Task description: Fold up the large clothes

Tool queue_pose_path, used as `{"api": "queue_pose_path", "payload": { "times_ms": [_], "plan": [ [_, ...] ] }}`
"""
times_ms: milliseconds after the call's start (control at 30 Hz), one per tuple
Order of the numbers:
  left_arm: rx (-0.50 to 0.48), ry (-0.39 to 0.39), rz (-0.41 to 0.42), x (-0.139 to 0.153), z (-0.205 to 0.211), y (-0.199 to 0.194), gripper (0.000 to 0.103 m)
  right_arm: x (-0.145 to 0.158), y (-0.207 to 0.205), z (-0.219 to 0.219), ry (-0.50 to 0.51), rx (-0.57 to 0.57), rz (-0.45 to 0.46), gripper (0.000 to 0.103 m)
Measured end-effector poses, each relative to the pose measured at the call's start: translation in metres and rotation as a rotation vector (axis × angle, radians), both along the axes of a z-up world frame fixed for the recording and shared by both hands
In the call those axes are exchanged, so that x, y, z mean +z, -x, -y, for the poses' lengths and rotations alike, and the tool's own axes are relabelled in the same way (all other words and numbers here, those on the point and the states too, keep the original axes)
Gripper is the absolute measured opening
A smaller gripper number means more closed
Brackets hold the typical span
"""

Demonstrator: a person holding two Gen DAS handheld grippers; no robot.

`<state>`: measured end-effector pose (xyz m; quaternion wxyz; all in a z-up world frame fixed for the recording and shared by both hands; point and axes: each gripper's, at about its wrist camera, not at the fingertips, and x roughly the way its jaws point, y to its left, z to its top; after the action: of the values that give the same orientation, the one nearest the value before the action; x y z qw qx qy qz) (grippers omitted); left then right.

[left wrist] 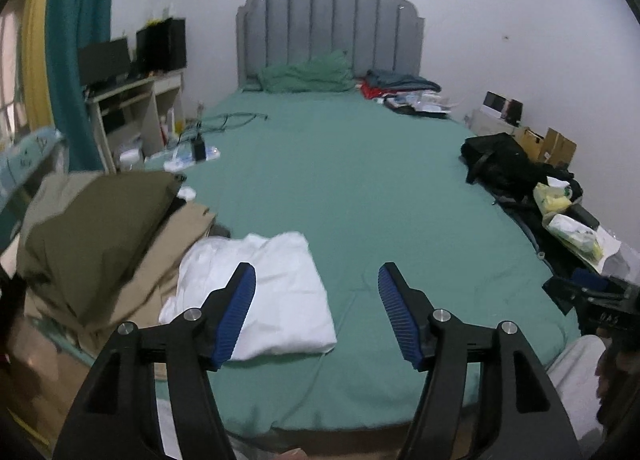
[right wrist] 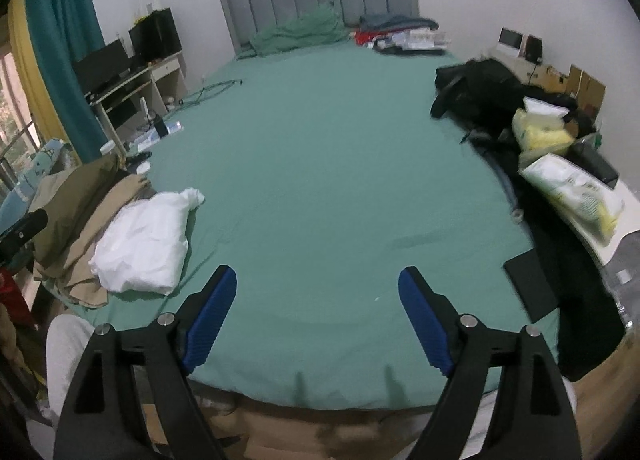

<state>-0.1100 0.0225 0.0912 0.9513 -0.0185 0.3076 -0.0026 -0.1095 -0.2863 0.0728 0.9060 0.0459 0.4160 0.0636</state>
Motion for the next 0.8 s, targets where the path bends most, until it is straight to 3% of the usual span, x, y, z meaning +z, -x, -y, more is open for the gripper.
{"api": "queue_pose_path", "payload": {
  "times_ms": [333,800],
  "plan": [
    [-0.008,-0.043,0.139,0.039,0.017,0.020,0.067,0.054,0.021,0.009,0.041,-0.027,0.135,0.084],
    [-0.009,0.017,0.263,0.071,0.012,0.044,0.067,0.103,0.047,-0.010,0.096,-0.004,0.267,0.086]
  ]
}}
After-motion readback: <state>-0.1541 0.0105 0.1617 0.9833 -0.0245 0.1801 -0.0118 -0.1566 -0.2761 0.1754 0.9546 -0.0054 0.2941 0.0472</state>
